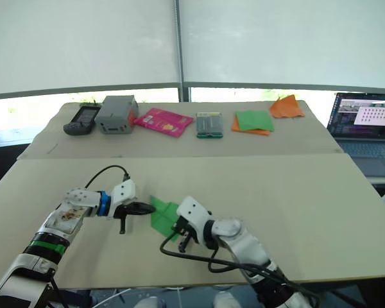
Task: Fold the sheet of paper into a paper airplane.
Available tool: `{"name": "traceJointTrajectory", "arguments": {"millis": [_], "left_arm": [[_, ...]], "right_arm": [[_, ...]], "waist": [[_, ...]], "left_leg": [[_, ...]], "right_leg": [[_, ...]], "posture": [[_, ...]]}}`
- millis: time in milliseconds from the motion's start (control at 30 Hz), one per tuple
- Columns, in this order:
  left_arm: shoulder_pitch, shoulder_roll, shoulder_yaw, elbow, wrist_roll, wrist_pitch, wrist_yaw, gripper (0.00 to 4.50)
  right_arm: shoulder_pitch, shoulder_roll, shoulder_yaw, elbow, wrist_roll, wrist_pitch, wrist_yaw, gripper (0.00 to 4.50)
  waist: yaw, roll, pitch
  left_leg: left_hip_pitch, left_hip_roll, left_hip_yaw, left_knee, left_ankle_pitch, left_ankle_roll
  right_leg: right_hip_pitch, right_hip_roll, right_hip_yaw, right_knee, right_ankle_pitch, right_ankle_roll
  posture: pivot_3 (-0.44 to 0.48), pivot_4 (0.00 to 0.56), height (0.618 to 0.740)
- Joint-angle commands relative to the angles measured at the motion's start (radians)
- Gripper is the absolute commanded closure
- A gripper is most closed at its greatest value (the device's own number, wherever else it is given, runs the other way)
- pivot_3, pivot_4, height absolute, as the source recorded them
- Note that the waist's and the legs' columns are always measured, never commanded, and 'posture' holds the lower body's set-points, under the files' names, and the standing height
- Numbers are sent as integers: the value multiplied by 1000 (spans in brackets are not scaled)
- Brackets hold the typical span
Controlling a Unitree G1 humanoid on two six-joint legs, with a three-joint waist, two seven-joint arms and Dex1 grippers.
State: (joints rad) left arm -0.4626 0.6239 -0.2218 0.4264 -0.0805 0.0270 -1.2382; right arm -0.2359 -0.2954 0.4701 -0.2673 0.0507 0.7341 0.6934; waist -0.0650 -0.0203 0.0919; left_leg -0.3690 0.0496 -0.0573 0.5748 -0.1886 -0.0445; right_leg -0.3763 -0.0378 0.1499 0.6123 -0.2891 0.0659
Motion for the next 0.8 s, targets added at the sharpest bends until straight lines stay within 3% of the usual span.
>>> {"name": "traceJointTrajectory", "arguments": {"millis": [33,233,500,800], "left_arm": [[31,16,-38,31,48,20,-9,4500],[30,15,-36,29,49,23,-11,4500],[31,18,-35,22,49,30,-13,4500],[33,22,-30,11,45,37,-12,4500]], "right_arm": [[71,-48,5,-16,16,25,9,4474],[54,0,-48,-138,81,-67,0,4474],[-41,55,-47,36,-15,-164,-118,4474],[-30,42,-3,101,-43,-145,-112,4474]], "waist": [[2,0,0],[1,-2,9],[5,-4,14],[2,-3,13]], "left_leg": [[0,0,0,0,0,0],[-1,0,0,0,0,-1],[-1,0,0,0,0,-1],[-1,0,0,0,0,0]], "right_leg": [[0,0,0,0,0,0],[-2,0,0,0,0,0],[-3,0,0,0,0,0],[-2,0,0,1,0,0]], "posture": [[0,150,740],[0,150,740],[0,150,740],[0,150,740]]}}
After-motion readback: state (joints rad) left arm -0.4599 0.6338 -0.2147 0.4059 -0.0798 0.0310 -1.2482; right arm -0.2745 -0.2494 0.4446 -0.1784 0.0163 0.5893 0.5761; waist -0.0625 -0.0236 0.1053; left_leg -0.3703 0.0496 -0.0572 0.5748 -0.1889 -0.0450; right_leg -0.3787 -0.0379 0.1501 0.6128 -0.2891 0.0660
